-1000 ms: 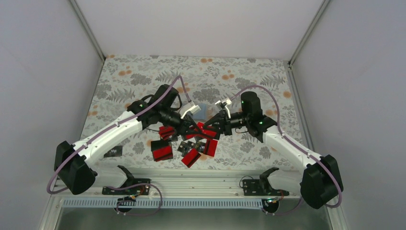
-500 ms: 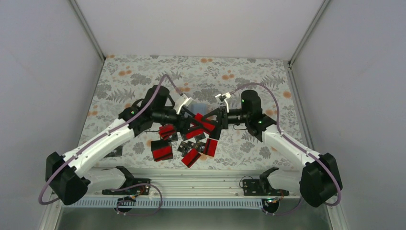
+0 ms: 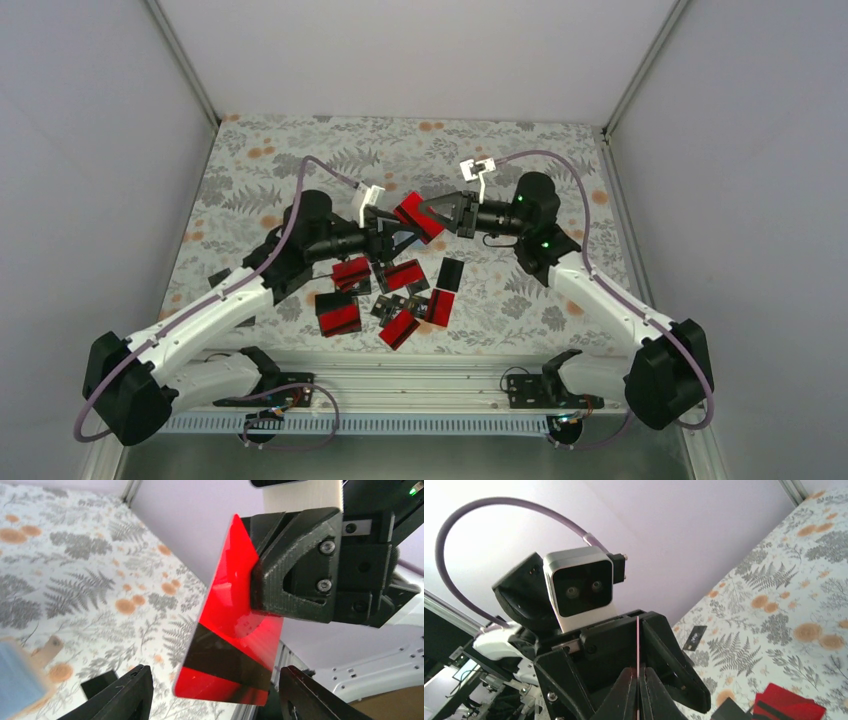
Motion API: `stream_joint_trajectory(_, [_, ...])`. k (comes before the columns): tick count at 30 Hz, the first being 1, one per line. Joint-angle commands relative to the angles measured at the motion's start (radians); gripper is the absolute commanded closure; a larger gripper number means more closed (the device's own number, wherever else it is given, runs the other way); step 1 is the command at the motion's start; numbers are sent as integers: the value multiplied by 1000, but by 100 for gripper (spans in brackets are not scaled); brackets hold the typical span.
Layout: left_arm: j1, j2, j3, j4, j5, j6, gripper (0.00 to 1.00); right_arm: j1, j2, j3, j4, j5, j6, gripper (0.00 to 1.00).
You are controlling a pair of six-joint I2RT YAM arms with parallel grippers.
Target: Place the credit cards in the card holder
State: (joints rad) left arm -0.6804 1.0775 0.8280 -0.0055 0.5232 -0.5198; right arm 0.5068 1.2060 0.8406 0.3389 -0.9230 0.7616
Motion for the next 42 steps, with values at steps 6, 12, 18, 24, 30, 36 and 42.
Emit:
stream_joint_trajectory(6, [5,15,-19,318,12,-122,54,6,12,52,153,20,109,96])
stream_joint_trajectory(12, [5,35,-10,352,22,-139,95,7,18,46,178,5,121,96])
stream_joint_trajectory(18, [9,28,47,180,14,-45,98,-10,43,152,-86,-44,-140,54])
stream_joint_trajectory(24, [54,12,118,-61,62,84,98,-63,87,212,-390,-171,-475,39])
stream_joint_trajectory(30, [98,28,139,-182,182,188,98,-68,132,220,-481,-356,-617,50])
stream_joint_trajectory(36, [105,61,159,-228,261,240,98,-64,142,226,-487,-394,-631,55])
stream_joint_trajectory(42, [105,81,178,-245,285,260,98,-53,185,240,-514,-402,-643,70])
